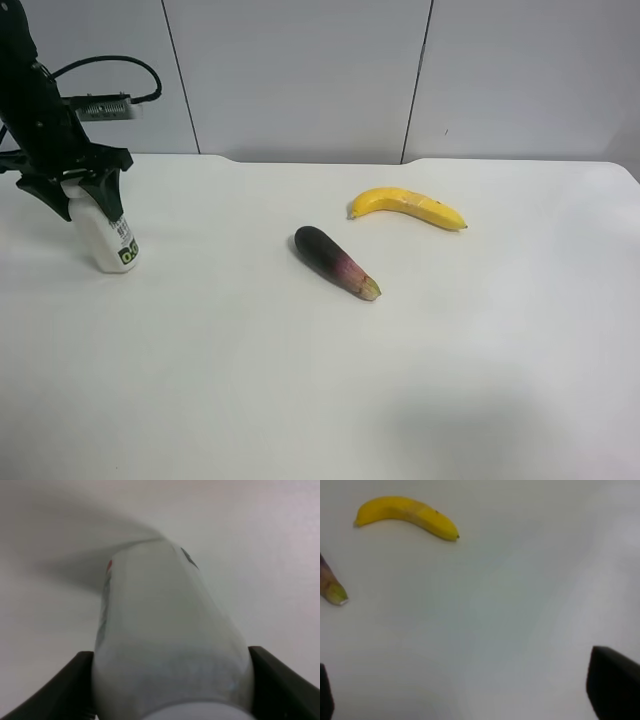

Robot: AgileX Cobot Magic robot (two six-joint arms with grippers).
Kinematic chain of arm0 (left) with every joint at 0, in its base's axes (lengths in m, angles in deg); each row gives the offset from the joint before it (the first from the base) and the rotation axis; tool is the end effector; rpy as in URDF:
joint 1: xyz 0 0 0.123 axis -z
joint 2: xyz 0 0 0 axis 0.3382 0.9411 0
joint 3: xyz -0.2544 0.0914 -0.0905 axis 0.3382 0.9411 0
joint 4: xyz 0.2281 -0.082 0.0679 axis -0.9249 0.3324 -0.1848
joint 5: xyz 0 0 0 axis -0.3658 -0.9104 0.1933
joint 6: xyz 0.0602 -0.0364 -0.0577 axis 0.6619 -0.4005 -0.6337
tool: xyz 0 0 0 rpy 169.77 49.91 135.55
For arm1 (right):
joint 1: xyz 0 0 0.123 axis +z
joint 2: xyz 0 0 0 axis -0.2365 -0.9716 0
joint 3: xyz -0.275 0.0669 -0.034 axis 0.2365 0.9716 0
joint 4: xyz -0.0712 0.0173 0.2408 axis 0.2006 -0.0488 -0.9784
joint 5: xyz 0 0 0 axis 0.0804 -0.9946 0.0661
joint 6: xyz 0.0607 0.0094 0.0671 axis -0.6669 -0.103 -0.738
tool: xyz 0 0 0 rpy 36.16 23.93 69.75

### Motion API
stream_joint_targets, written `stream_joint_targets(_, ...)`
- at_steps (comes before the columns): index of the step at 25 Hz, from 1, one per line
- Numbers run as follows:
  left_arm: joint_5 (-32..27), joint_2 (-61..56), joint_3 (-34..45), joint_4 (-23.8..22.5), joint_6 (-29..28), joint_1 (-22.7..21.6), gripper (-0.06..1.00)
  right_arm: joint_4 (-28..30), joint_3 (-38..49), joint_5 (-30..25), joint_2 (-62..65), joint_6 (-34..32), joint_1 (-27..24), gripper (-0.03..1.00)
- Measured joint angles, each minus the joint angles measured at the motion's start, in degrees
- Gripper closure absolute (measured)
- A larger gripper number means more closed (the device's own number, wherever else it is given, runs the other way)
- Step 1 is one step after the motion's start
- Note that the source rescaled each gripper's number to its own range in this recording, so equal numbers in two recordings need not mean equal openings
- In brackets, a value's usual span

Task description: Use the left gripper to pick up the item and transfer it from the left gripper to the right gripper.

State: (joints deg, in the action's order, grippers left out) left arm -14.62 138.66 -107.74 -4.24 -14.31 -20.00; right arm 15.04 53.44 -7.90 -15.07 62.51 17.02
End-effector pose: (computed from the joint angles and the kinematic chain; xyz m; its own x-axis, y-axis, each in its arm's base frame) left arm 0.3926 -0.0087 0.2130 -0.9919 0.0951 -0.0838 0.1037 0.9891 -0.1046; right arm -0.0051 0.0048 0.2774 -0.4653 -0.0637 -0.8829 -0.1244 0.9922 -0.0060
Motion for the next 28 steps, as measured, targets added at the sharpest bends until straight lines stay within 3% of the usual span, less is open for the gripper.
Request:
stream_joint_targets(6,-3.05,-4.66,-2.07,4.38,0.75,-0.27,0.90,0.00,0.00,0.00,0.00,0.00,0.00,-0.03)
stream_joint_targets(15,-3.71,-10.78,-2.07,17.75,3.57,-0.27,0.90,0.00,0.00,0.05,0.00,0.00,0.00,-0.03)
stream_joint_targets(20,-3.74,-12.21,-2.07,27.59,4.67,-0.20,0.90,0.00,0.00,0.05,0.00,0.00,0.00,-0.03)
stream_joint_targets(23,-3.68,-12.70,-2.07,29.94,4.95,1.85,0.90,0.00,0.00,0.05,0.00,0.00,0.00,-0.03)
stream_joint_targets(28,-3.74,-12.77,-2.07,30.55,5.09,8.99,0.90,0.00,0.00,0.05,0.00,0.00,0.00,-0.03)
